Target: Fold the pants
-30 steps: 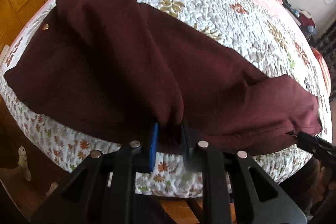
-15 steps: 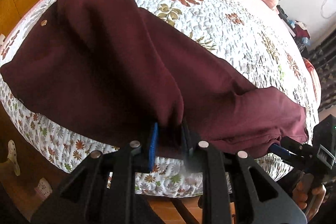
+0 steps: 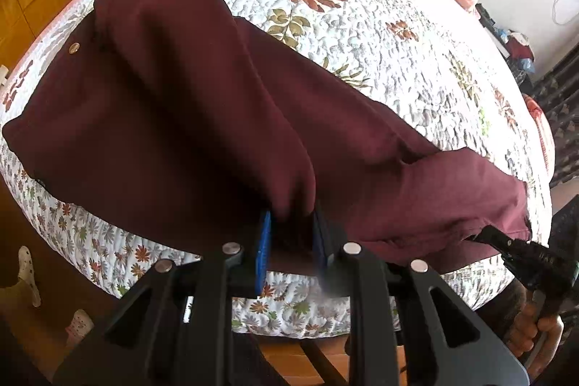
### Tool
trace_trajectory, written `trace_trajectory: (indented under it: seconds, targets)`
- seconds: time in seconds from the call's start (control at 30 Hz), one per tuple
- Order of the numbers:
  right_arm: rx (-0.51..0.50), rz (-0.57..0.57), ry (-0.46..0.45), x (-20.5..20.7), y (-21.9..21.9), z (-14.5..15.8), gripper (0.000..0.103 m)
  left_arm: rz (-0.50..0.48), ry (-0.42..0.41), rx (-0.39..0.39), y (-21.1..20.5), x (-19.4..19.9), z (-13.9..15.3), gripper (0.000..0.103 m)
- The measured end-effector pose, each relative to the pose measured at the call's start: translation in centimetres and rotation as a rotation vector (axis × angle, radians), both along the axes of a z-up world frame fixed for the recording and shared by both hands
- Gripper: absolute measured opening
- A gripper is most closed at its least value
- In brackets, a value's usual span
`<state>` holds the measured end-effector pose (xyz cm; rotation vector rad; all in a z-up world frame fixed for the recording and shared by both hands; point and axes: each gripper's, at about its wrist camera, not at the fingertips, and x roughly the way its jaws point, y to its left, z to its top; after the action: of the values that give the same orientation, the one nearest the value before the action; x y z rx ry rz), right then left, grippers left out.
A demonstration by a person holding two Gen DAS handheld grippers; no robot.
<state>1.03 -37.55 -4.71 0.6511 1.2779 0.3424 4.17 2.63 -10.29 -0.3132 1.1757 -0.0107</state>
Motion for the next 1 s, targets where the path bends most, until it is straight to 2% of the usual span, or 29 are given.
trace_trajectory:
  seconds: [0.07, 0.13, 0.27, 0.33, 0.4, 0.47, 0.53, 0.67, 0.7, 0.73, 0.8, 0.9, 1.0]
  targets:
    - [-0.015, 0.044, -0.028, -0.1, 0.7, 1.0, 0.011, 0.016, -0.001, -0.039, 0.4, 0.1, 0.4, 0.02]
    - [0.031, 0.047, -0.011, -0.4, 1.1, 1.2, 0.046, 0.016, -0.019, -0.054, 0.5, 0.3, 1.1, 0.02]
    - [0.236, 0.039, 0.086, -0.6, 3.1, -1.0, 0.047, 0.009, -0.046, -0.072, 0.3, 0.9, 2.4, 0.02]
    - [0.266, 0.036, 0.137, -0.6, 4.6, -2.3, 0.049, 0.012, -0.056, -0.088, 0.4, 1.2, 3.1, 0.02]
    - [0.295, 0.035, 0.176, -0.4, 6.1, -3.6, 0.058, 0.013, -0.061, -0.097, 0.5, 1.4, 3.4, 0.02]
    - [0.348, 0.001, 0.186, -0.3, 6.5, -4.4, 0.058, 0.009, -0.065, -0.104, 0.6, 1.4, 3.7, 0.02]
    - [0.337, -0.029, 0.173, 0.3, 6.4, -4.6, 0.062, 0.005, -0.062, -0.101, 0.6, 1.4, 3.6, 0.02]
    - [0.313, -0.124, 0.173, 1.3, 4.8, -5.0, 0.061, 0.003, -0.047, -0.102, 0.9, 0.9, 2.9, 0.02]
    - [0.303, -0.138, 0.175, 1.6, 4.3, -5.2, 0.053, 0.005, -0.041, -0.105, 1.0, 0.9, 2.6, 0.02]
    - [0.285, -0.138, 0.173, 1.6, 4.2, -5.2, 0.033, 0.005, -0.039, -0.105, 1.1, 0.8, 2.5, 0.02]
    - [0.208, -0.122, 0.149, 1.4, 3.4, -4.8, 0.013, -0.001, -0.036, -0.101, 1.0, 0.8, 2.2, 0.02]
    - [0.168, -0.099, 0.083, 0.5, 3.0, -3.1, 0.009, -0.013, -0.033, -0.074, 0.8, 0.8, 2.0, 0.02]
    - [0.073, -0.05, 0.056, -0.9, 3.8, -0.9, 0.009, -0.019, -0.04, -0.045, 0.6, 0.2, 2.0, 0.021]
